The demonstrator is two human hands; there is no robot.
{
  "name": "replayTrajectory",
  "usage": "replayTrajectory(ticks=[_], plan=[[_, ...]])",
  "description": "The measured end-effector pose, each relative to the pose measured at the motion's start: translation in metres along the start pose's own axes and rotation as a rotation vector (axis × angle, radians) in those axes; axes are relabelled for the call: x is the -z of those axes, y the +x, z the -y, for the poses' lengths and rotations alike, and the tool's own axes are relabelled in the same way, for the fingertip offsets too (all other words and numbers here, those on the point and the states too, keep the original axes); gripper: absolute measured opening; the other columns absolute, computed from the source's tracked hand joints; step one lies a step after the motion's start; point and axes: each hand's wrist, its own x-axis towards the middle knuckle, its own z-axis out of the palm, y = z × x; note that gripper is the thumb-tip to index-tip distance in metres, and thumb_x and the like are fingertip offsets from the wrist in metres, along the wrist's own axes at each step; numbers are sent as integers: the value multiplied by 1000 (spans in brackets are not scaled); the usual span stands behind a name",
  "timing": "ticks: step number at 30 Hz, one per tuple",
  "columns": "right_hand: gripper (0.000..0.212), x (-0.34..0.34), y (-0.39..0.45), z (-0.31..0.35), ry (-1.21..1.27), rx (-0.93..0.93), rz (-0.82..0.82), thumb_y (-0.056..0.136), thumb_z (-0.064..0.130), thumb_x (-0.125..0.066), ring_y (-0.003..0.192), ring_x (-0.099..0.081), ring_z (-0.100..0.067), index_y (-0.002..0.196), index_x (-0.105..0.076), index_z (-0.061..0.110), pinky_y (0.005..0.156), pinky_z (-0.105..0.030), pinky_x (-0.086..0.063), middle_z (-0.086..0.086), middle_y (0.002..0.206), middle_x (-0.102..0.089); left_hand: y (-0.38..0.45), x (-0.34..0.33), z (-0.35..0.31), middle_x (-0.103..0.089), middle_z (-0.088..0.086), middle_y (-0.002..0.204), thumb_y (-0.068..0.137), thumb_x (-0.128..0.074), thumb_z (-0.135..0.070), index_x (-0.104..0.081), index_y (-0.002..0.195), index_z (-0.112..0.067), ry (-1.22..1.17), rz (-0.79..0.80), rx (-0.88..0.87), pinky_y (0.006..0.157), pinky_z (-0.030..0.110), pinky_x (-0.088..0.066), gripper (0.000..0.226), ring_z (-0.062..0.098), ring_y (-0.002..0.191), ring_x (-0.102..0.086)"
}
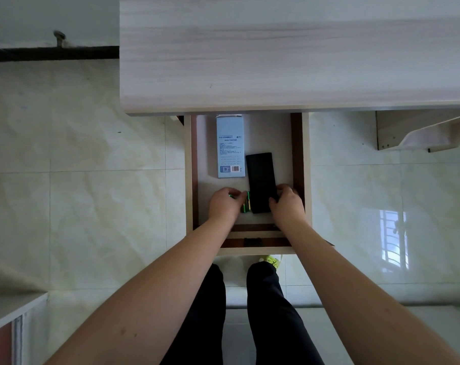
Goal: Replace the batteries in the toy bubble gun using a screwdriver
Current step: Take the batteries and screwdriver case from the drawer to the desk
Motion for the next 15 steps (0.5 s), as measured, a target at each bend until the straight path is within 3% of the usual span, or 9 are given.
replayTrajectory(ticks=[10,15], plan=[[43,0,0,-3,65,-19,3,95,12,-55,114,-57,-26,138,-45,14,88,-31,-49,-10,132,-55,2,-9,-3,-66,4,109,84,-73,-33,-62,111,-14,89,-38,93,75,28,-46,35,21,100,-61],[44,-1,2,-4,77,-27,11,95,11,-55,116,-56,-27,137,-44,15,91,-33,-49,-10,132,-55,1,-15,-4,-67,6,110,84,-73,-32,-65,109,-14,85,-29,86,88,37,-53,32,22,100,-62]])
